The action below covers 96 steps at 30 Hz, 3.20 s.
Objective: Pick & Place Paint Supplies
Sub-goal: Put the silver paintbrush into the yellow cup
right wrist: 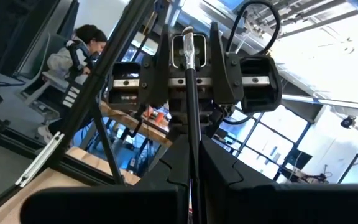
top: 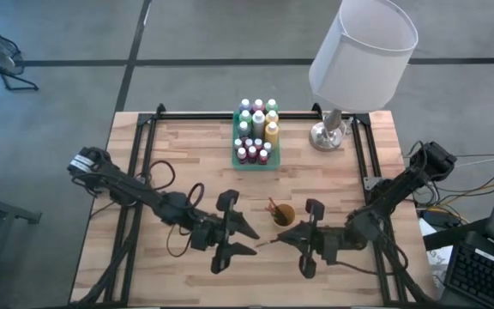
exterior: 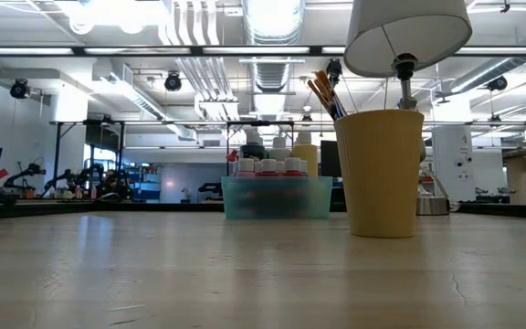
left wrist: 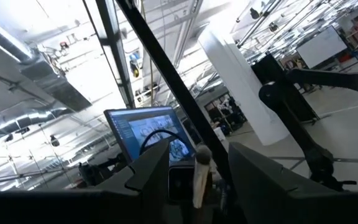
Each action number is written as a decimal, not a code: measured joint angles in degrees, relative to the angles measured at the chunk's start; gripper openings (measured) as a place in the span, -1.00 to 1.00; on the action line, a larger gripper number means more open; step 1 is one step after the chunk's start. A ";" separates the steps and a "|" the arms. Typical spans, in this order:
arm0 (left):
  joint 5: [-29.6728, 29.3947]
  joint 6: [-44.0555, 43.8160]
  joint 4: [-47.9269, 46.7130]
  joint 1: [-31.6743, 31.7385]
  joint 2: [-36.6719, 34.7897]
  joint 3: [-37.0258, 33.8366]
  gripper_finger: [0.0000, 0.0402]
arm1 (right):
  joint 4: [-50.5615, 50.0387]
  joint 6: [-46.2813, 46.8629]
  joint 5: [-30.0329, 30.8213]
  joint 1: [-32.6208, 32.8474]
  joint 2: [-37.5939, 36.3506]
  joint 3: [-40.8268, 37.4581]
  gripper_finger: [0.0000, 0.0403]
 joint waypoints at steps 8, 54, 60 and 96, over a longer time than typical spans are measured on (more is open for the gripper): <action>2.36 -0.92 -0.21 1.08 1.29 0.35 -0.15 | 0.39 0.22 -2.25 -1.83 0.00 0.00 -0.95; -8.56 -6.11 -26.88 2.00 1.38 8.22 -0.93 | -56.38 34.26 6.05 -1.07 -3.22 16.55 0.03; -12.24 -8.23 -37.86 2.02 1.38 12.10 -0.94 | -60.26 36.20 5.92 -0.88 -2.12 19.65 0.13; -10.51 -11.43 -39.62 3.61 1.73 12.61 -0.91 | -55.28 30.95 6.12 -3.69 -2.14 18.62 -0.93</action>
